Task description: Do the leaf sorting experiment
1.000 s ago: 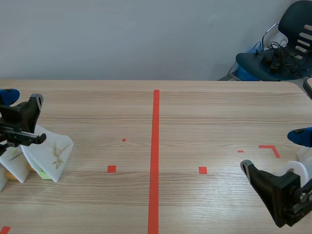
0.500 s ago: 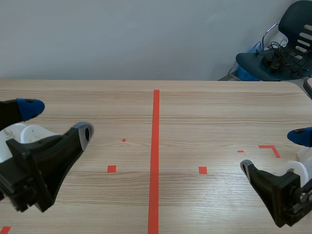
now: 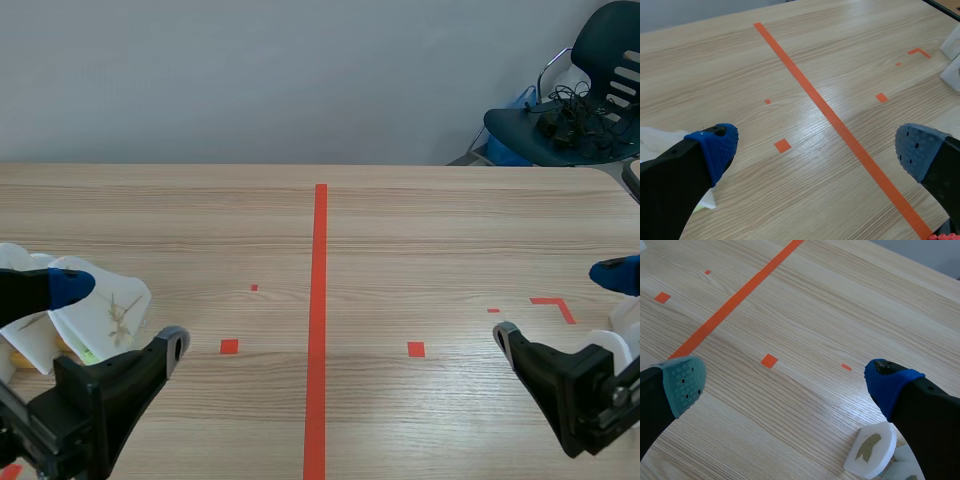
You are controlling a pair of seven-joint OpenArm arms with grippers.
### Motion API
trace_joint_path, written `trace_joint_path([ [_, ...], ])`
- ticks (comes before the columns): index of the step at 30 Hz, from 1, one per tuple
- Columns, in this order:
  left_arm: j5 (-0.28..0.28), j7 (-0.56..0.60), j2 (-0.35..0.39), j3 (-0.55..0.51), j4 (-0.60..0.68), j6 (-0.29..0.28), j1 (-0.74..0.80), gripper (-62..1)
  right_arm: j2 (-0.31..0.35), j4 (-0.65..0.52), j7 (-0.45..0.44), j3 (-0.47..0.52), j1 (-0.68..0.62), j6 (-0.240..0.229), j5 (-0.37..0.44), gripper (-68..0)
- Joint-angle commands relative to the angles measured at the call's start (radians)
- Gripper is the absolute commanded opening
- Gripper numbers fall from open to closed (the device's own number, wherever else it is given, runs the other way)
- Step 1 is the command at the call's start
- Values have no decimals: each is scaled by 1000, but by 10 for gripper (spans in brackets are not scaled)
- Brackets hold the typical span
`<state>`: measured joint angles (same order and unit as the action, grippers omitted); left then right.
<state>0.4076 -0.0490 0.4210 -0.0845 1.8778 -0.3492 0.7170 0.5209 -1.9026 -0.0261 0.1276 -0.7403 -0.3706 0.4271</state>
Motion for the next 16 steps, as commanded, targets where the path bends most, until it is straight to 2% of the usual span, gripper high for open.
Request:
trace_joint_path([
  [1, 7, 23, -5, 14, 14, -2, -5, 14, 0, -20, -18, -4, 12, 3, 7, 4],
  [16, 23, 33, -5, 25, 14, -2, -5, 14, 0, -20, -18, -4, 12, 3, 7, 4],
])
